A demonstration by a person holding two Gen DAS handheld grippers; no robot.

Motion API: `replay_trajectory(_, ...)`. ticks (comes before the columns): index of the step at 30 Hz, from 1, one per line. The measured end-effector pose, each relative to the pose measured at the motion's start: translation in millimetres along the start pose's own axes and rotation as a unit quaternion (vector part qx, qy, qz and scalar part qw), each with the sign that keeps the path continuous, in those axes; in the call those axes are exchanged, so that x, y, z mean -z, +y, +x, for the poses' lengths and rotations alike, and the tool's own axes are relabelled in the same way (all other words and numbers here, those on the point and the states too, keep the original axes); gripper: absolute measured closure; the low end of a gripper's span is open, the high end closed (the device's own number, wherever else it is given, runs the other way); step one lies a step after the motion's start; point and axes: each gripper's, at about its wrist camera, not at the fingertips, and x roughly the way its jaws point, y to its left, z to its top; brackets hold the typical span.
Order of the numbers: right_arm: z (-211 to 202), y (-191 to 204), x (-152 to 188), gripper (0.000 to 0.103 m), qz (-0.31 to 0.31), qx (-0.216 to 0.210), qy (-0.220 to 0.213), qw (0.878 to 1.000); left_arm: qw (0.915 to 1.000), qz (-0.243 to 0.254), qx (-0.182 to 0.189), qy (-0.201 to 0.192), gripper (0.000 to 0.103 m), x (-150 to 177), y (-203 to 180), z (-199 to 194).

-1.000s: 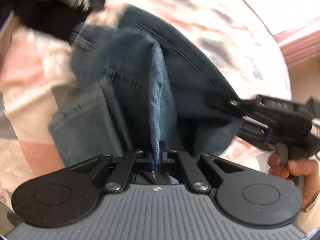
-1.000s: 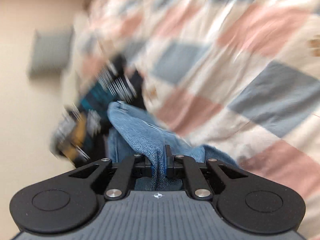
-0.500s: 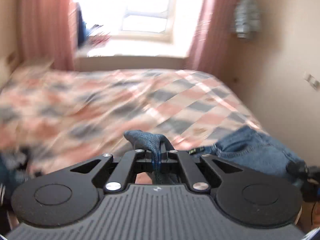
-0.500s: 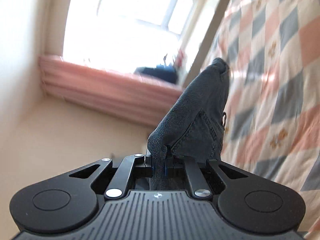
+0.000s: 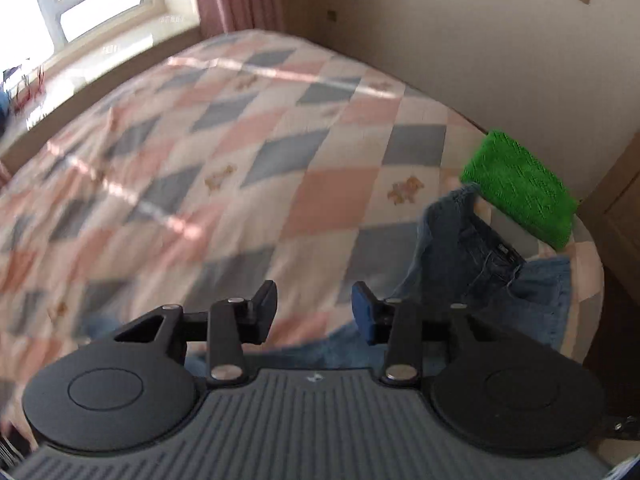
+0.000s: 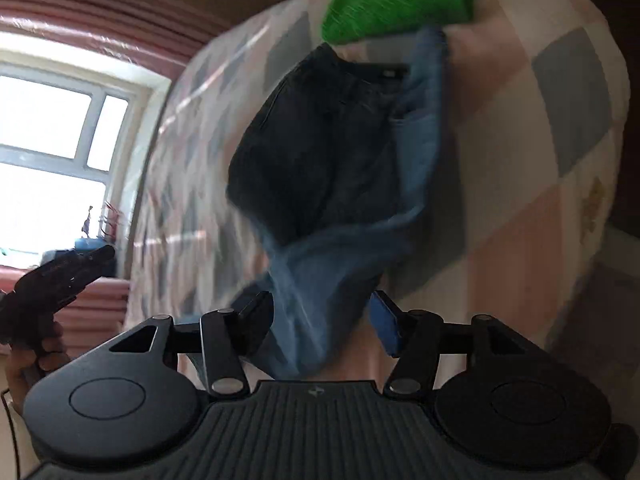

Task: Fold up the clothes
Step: 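Lay the jeans flat on the duvet and open both grippers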

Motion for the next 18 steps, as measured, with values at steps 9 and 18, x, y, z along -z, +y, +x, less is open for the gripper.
replay_trajectory(9,14,15,27,0.046,-0.245,0.103,0.066,0.962,0.9773,-0.191,-0.048,0.078,0.068,147,74,-34)
replay_trajectory(18,47,92,58,0.042,-0.409,0.090,0.064,0.906,0.9776,-0.153,-0.124,0.075,0.065,176,45,-92)
